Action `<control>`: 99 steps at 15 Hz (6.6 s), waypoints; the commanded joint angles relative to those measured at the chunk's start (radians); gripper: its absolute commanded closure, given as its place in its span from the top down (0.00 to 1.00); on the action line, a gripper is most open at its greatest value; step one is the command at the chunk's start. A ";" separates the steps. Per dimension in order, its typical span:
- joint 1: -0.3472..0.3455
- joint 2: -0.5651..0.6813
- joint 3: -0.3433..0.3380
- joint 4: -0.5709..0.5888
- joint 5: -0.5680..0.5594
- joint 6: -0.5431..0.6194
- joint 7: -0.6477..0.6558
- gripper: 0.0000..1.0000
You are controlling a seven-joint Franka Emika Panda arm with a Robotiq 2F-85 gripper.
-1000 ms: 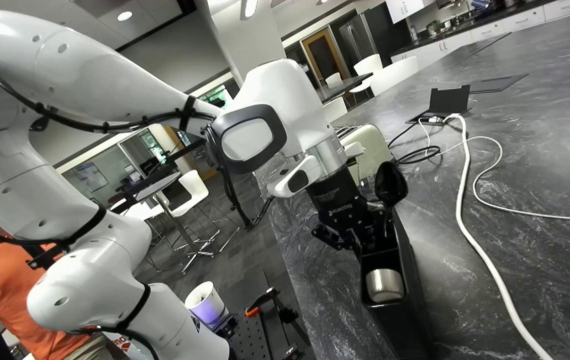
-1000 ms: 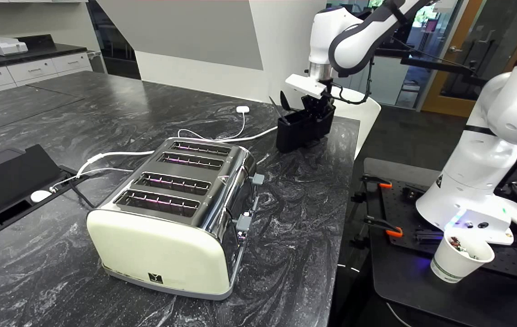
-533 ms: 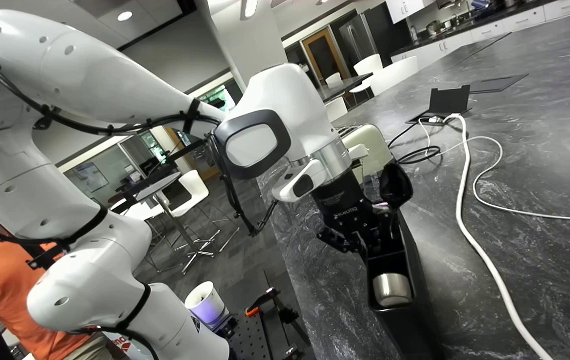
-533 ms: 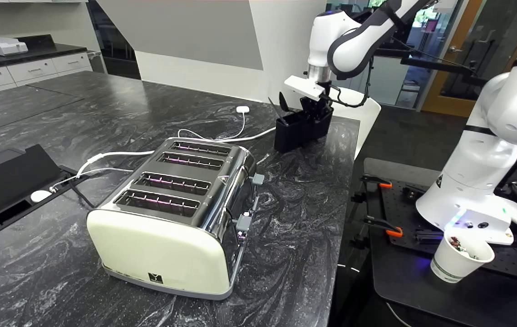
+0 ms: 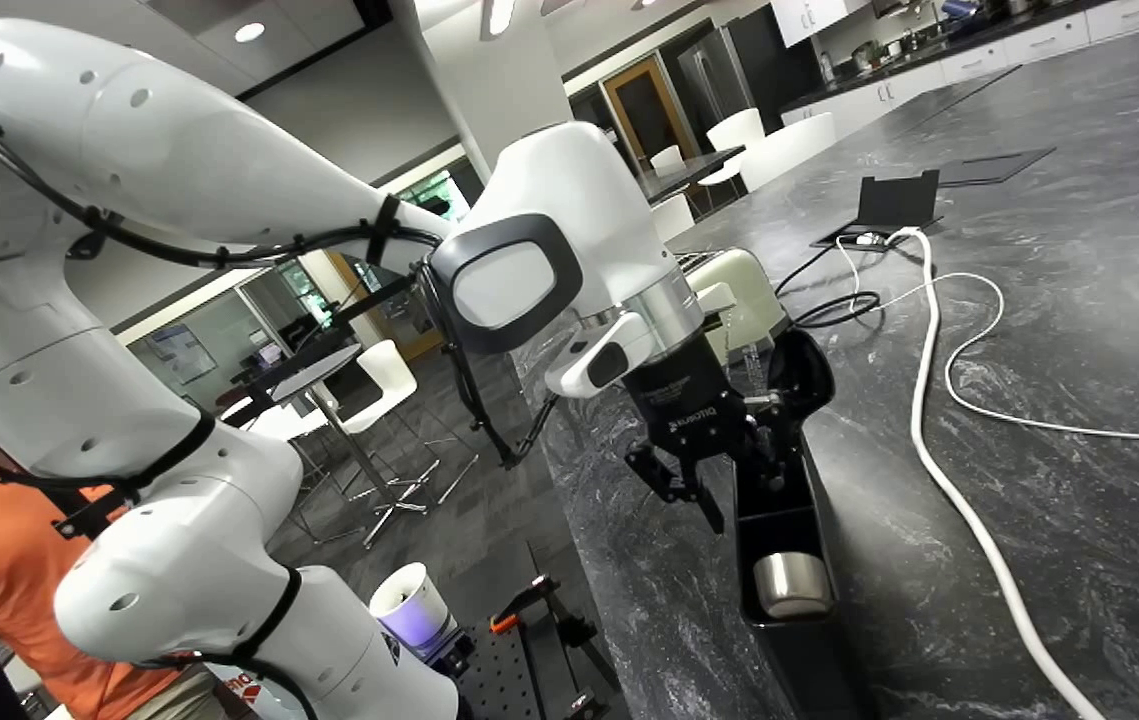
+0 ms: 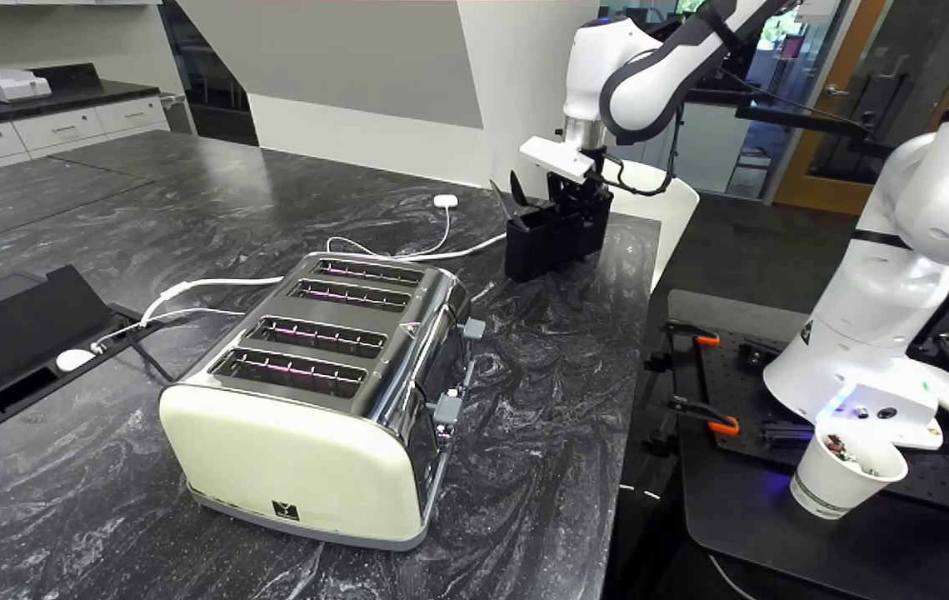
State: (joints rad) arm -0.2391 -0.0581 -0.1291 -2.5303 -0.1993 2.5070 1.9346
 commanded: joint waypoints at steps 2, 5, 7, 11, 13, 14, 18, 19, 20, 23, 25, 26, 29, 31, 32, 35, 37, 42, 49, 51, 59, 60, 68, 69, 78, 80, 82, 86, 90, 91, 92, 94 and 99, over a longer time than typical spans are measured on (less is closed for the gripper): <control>0.015 -0.073 0.002 -0.004 -0.055 -0.033 0.042 0.93; 0.013 -0.140 0.015 -0.007 -0.070 -0.069 0.037 1.00; 0.012 -0.190 0.024 -0.003 -0.048 -0.125 0.012 1.00; 0.016 -0.255 0.024 0.025 0.039 -0.247 -0.032 1.00; 0.028 -0.252 0.003 0.046 0.153 -0.260 -0.076 1.00; 0.029 -0.240 -0.006 0.053 0.216 -0.245 -0.092 1.00; 0.018 -0.189 -0.014 0.072 0.368 -0.208 -0.098 1.00; 0.012 -0.176 -0.013 0.071 0.377 -0.184 -0.085 1.00; 0.012 -0.164 -0.018 0.069 0.398 -0.154 -0.097 1.00; 0.008 -0.121 -0.020 0.064 0.410 -0.048 -0.083 1.00; 0.012 -0.087 -0.022 0.066 0.413 0.015 -0.084 1.00; 0.014 -0.071 -0.022 0.067 0.414 0.037 -0.079 1.00; 0.026 -0.031 -0.026 0.075 0.447 0.070 -0.098 1.00; 0.028 -0.009 -0.027 0.083 0.457 0.073 -0.096 1.00; 0.028 0.003 -0.028 0.089 0.456 0.075 -0.094 1.00; 0.031 0.032 -0.029 0.107 0.461 0.078 -0.100 1.00; 0.033 0.047 -0.029 0.118 0.461 0.080 -0.101 0.75; 0.041 0.070 -0.030 0.137 0.461 0.080 -0.105 0.41; 0.043 0.061 -0.031 0.131 0.452 0.083 -0.103 0.00; 0.044 0.053 -0.031 0.126 0.448 0.084 -0.102 0.04; 0.052 0.001 -0.026 0.107 0.398 0.101 -0.085 0.04; 0.052 -0.008 -0.025 0.102 0.388 0.105 -0.079 0.04; 0.043 -0.163 0.016 0.037 0.255 0.142 -0.028 0.04; 0.041 -0.194 0.026 0.028 0.242 0.136 -0.024 0.04; 0.014 -0.436 0.204 0.031 0.143 -0.094 0.030 0.04; 0.014 -0.464 0.280 0.059 0.076 -0.244 0.104 0.04; 0.035 -0.474 0.343 0.087 0.022 -0.376 0.172 0.04; 0.090 -0.440 0.427 0.118 -0.044 -0.515 0.271 0.04; 0.131 -0.364 0.438 0.096 -0.089 -0.466 0.330 0.04; 0.141 -0.343 0.430 0.085 -0.101 -0.440 0.333 0.04; 0.147 -0.320 0.424 0.081 -0.109 -0.426 0.334 0.04; 0.152 -0.281 0.409 0.062 -0.130 -0.378 0.346 0.04; 0.147 -0.162 0.381 0.026 -0.245 -0.209 0.419 0.04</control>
State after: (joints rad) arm -0.1053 -0.2801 0.2782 -2.4909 -0.3795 2.2179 2.2839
